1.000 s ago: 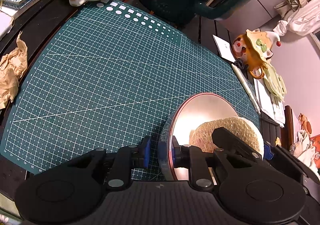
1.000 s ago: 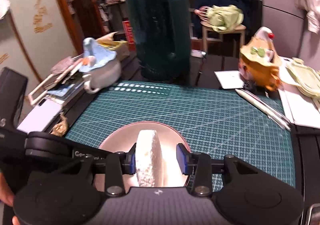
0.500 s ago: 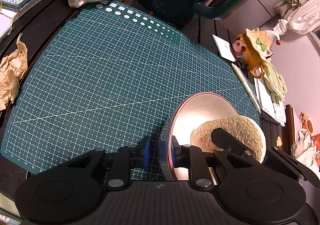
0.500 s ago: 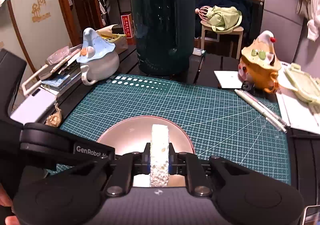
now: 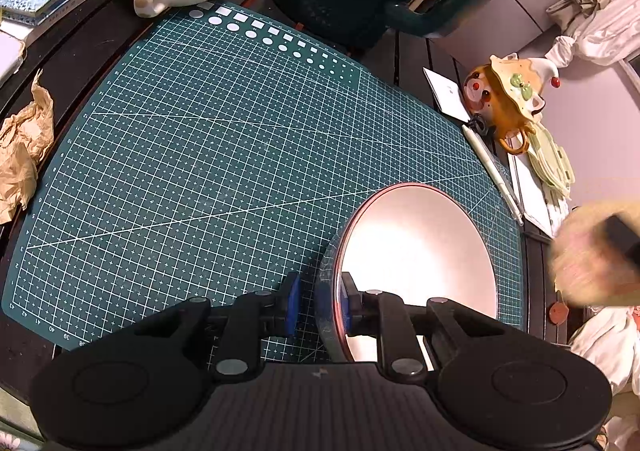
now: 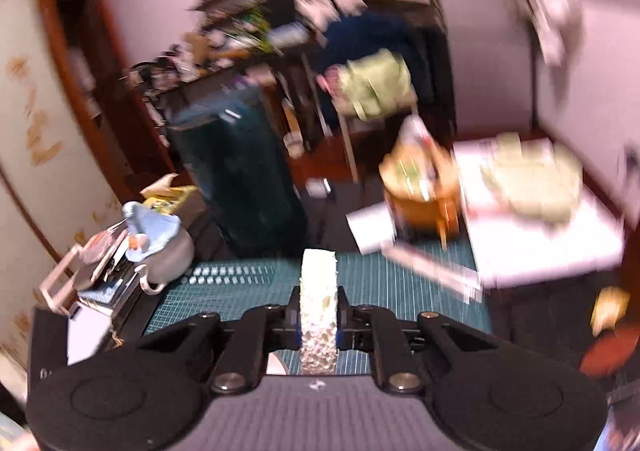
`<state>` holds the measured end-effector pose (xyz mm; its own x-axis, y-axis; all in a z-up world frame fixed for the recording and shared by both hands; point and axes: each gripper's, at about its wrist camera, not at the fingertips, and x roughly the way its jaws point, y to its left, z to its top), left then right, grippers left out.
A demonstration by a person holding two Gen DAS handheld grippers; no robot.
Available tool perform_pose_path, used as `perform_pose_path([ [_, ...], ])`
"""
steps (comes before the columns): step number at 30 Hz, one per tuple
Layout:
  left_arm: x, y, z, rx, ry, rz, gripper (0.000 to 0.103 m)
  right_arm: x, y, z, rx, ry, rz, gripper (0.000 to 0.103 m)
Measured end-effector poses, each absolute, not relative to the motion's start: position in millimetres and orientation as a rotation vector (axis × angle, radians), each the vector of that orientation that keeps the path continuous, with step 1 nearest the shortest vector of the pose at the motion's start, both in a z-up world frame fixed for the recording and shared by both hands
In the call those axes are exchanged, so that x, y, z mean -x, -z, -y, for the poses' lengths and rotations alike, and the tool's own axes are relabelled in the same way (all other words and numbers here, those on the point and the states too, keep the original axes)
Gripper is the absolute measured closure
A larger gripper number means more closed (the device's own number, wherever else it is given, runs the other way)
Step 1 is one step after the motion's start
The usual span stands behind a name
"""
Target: Clean bowl
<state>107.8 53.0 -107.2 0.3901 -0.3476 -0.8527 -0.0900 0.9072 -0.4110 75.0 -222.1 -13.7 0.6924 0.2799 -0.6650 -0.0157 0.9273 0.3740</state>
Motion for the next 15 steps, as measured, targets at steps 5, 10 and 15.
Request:
perform_pose_path([
  [5, -107.6, 106.0, -50.1, 0.410, 0.174, -1.165, 0.084, -82.7, 27.9, 207.2, -0.367, -0.224, -0.848, 0.091],
  [10, -108.0, 105.8, -48.3, 0.401, 0.176, -1.162, 0.084, -85.9, 45.9, 202.1, -0.370, -0.227, -0.910, 0.091],
  [15, -108.0, 106.2, -46.6, 0.396, 0.176, -1.160, 0.084, -88.4, 54.6, 198.1, -0.355, -0.213, -0.937, 0.091],
])
